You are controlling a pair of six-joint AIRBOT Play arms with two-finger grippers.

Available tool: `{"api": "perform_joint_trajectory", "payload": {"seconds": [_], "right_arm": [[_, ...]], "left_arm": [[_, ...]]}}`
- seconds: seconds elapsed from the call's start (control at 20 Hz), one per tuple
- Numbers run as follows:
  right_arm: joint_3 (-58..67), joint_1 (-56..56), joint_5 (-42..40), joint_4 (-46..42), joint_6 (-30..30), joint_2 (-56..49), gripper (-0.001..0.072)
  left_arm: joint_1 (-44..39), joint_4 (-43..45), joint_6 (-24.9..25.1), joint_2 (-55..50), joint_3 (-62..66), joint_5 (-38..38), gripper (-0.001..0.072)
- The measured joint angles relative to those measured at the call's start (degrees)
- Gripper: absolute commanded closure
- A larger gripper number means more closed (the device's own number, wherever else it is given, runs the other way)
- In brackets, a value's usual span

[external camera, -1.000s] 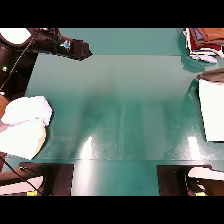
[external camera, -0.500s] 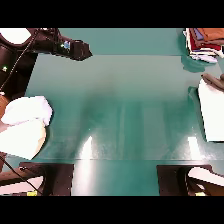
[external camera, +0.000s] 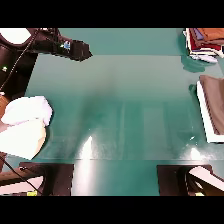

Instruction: Fold the shirts.

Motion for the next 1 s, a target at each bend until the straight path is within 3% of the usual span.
{"api": "perform_joint_trajectory", "payload": {"seconds": [0.2,0.35,0.4,0.5,0.55,0.6,0.65,0.7,1.0], "right_arm": [[-0.4,-0.1,-1.9,6.8,0.0,2.3,0.0084],[3.4,7.3,-3.8,12.5,0.0,3.7,0.0085],[4.9,10.8,-4.1,13.8,0.0,3.9,0.0116],[7.9,19.2,-5.0,15.3,-0.2,4.2,0.0296],[9.2,23.8,-5.6,15.8,-0.3,4.3,0.0342],[10.2,28.1,-6.2,16.2,-0.7,4.3,0.0450],[11.2,32.6,-7.0,16.4,-1.2,4.4,0.0632],[11.9,36.7,-7.8,16.7,-1.8,4.4,0.0698],[13.7,53.0,-10.1,17.1,-4.3,4.5,0.0698]], "left_arm": [[0.0,0.0,0.1,0.0,0.0,0.0,0.0678],[0.0,0.0,0.1,0.0,0.0,0.1,0.0678],[0.0,0.0,0.1,0.0,0.0,0.2,0.0678],[0.0,0.0,0.1,0.0,0.0,0.7,0.0678],[0.0,0.0,0.0,0.0,0.0,1.0,0.0678],[0.0,0.0,0.0,0.0,0.0,1.4,0.0678],[0.0,0.0,0.0,0.0,0.0,1.8,0.0678],[0.0,0.0,0.0,0.0,0.0,2.1,0.0678],[0.0,-0.1,0.0,0.0,0.0,3.5,0.0678]]}}
